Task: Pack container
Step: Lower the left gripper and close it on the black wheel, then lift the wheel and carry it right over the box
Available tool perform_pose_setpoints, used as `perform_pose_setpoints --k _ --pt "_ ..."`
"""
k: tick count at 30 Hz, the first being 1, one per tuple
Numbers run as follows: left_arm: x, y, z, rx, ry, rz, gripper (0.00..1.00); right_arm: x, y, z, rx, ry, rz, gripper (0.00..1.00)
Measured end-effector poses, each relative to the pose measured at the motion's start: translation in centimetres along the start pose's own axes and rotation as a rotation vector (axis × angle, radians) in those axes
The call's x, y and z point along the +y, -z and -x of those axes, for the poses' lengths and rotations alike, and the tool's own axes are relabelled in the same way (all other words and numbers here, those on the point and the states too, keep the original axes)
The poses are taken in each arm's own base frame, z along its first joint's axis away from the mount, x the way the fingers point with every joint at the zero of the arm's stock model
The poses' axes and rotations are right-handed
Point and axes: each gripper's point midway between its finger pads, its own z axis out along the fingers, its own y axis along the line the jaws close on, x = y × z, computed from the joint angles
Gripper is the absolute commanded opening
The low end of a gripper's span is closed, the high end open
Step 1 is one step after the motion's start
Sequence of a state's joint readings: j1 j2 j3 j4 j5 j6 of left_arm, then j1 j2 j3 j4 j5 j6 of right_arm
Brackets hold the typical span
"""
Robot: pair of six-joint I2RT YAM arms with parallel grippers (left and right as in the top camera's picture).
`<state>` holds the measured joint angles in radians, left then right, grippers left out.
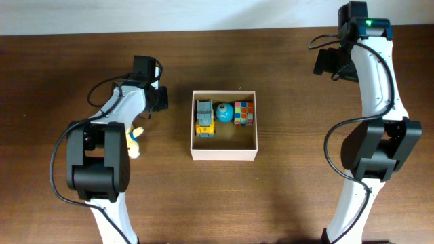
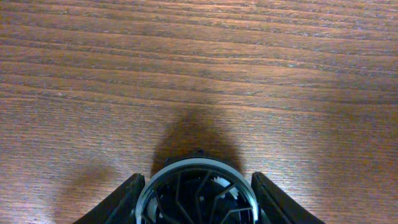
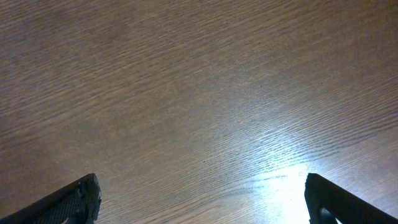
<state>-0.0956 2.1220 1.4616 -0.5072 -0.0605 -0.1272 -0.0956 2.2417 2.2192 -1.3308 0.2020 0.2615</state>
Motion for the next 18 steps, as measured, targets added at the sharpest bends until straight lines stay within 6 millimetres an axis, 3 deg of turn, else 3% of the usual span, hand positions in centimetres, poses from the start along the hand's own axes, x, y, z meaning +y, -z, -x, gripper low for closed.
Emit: perform_pose_setpoints --k 7,18 --pt "0.1 0.9 -0.5 0.057 -0.003 0.008 0.49 0.0 0.0 0.0 0.000 0.000 0.000 0.99" --pt "-0.1 6.2 3.8 0.045 -0.003 0.006 0.48 0.0 0.0 0.0 0.000 0.000 0.000 0.99"
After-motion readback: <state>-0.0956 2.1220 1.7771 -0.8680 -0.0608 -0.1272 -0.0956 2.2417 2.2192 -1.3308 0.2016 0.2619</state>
